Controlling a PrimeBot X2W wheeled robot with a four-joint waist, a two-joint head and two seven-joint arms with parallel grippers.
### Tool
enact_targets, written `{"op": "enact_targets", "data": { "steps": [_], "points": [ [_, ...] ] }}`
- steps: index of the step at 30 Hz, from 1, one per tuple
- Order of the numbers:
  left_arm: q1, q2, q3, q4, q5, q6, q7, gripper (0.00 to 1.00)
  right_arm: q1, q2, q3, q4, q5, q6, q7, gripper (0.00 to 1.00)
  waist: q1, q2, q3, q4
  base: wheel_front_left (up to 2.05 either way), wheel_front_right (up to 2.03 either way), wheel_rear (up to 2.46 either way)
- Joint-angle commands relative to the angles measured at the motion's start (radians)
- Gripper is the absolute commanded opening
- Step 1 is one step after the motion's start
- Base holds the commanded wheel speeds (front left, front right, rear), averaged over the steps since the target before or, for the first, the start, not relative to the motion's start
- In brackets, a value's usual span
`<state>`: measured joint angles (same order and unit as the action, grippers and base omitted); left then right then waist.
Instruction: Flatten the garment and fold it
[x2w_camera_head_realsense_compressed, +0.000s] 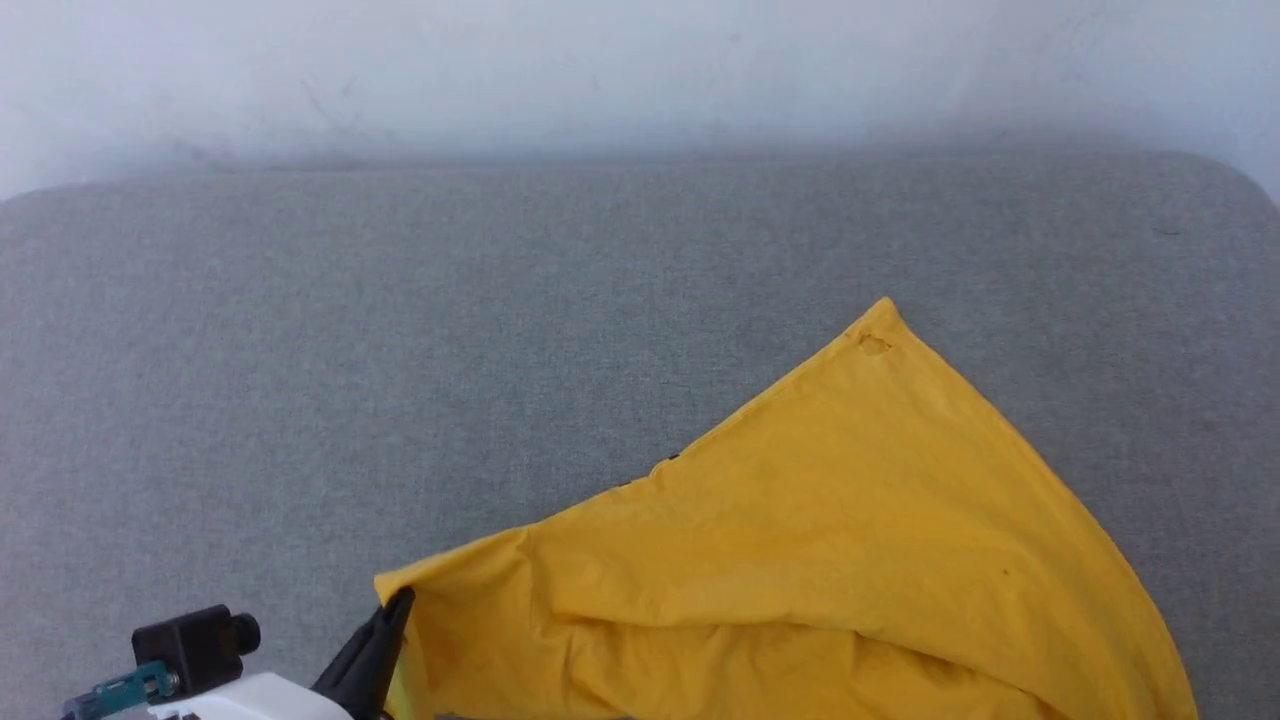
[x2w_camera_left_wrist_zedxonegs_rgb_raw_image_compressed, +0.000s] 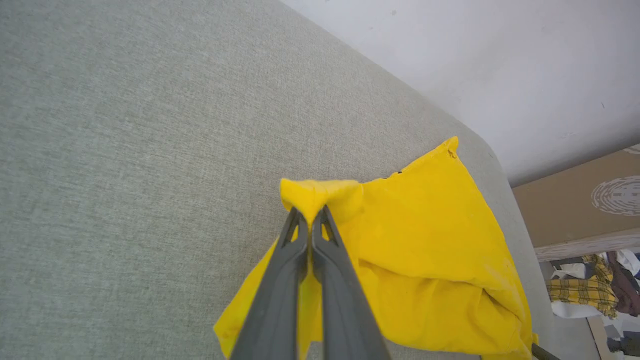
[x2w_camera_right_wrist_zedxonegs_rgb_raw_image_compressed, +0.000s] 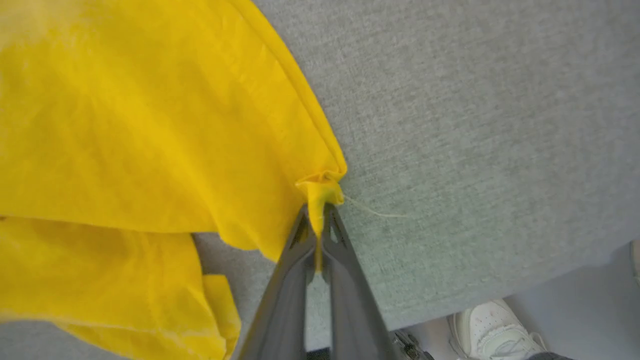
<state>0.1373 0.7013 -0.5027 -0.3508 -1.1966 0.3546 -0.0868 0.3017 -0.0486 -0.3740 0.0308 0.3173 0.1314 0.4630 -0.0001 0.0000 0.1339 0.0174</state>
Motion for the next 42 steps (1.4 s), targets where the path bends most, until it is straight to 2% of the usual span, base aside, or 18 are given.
{"op": "enact_targets", "data": {
  "steps": [1,4,5,7,9,14,17,20,22,24,31,37,42],
  "points": [
    [0.006,0.001,-0.001,-0.005,-0.002,0.007,0.003,0.00,-0.025,-0.002,0.012,0.034,-0.021,-0.001,-0.023,0.00,0.0001,0.0000,-0.019,-0.013,0.00,0.00,0.00],
    [0.006,-0.001,-0.003,-0.009,-0.002,0.011,0.005,0.00,-0.059,-0.002,0.021,0.088,-0.061,-0.001,-0.067,0.00,0.0001,0.0000,-0.029,-0.019,0.00,0.00,0.00],
    [0.006,-0.002,-0.004,-0.011,-0.001,0.012,0.005,0.00,-0.069,-0.002,0.016,0.093,-0.062,-0.001,-0.079,1.00,0.0001,0.0000,-0.031,-0.020,0.00,0.00,0.00],
    [0.006,-0.005,-0.007,-0.015,0.000,0.012,0.005,0.00,-0.077,-0.002,-0.004,0.080,-0.071,-0.001,-0.086,1.00,0.0001,0.0000,-0.031,-0.019,0.00,0.00,0.00],
    [0.004,-0.009,-0.009,-0.020,0.001,0.009,0.003,0.00,-0.080,-0.002,-0.029,0.017,-0.067,-0.001,-0.063,1.00,0.0001,0.0000,-0.027,-0.013,0.00,0.00,0.00],
    [-0.002,-0.014,-0.006,-0.032,0.003,-0.004,-0.007,0.00,-0.094,-0.012,-0.055,-0.282,-0.066,-0.001,0.063,1.00,0.0001,0.0000,0.005,0.003,0.00,0.00,0.00],
    [-0.018,-0.015,-0.005,-0.040,0.010,-0.013,-0.010,0.00,-0.168,-0.053,-0.043,-0.439,-0.085,-0.001,0.131,1.00,0.0001,0.0000,0.039,0.019,0.00,0.00,0.00],
    [-0.042,-0.022,-0.007,-0.042,0.014,-0.027,-0.009,0.00,-0.300,-0.080,0.015,-0.501,-0.094,-0.001,0.194,1.00,0.0001,0.0000,0.082,0.039,0.00,0.00,0.00],
    [-0.062,-0.027,-0.011,-0.039,0.017,-0.038,-0.006,0.00,-0.400,-0.103,0.080,-0.491,-0.080,-0.001,0.214,1.00,0.0001,0.0000,0.114,0.054,0.00,0.00,0.00],
    [-0.085,-0.033,-0.015,-0.034,0.019,-0.052,-0.001,0.00,-0.487,-0.157,0.149,-0.444,-0.079,-0.001,0.230,1.00,0.0001,0.0000,0.150,0.072,0.00,0.00,0.00],
    [-0.164,-0.053,-0.027,-0.005,0.032,-0.096,0.010,0.00,-0.729,-0.250,0.302,-0.176,-0.063,-0.001,0.289,1.00,0.0001,0.0000,0.266,0.131,0.00,0.00,0.00],
    [-0.203,-0.070,-0.035,0.025,0.035,-0.124,0.013,0.00,-0.798,-0.299,0.379,-0.032,-0.059,-0.001,0.348,1.00,0.0001,0.0000,0.309,0.160,0.00,0.00,0.00],
    [-0.228,-0.087,-0.046,0.050,0.035,-0.143,0.016,0.00,-0.818,-0.331,0.421,0.042,-0.040,-0.001,0.368,1.00,0.0001,0.0000,0.327,0.185,0.00,0.00,0.00]
  ]
}}
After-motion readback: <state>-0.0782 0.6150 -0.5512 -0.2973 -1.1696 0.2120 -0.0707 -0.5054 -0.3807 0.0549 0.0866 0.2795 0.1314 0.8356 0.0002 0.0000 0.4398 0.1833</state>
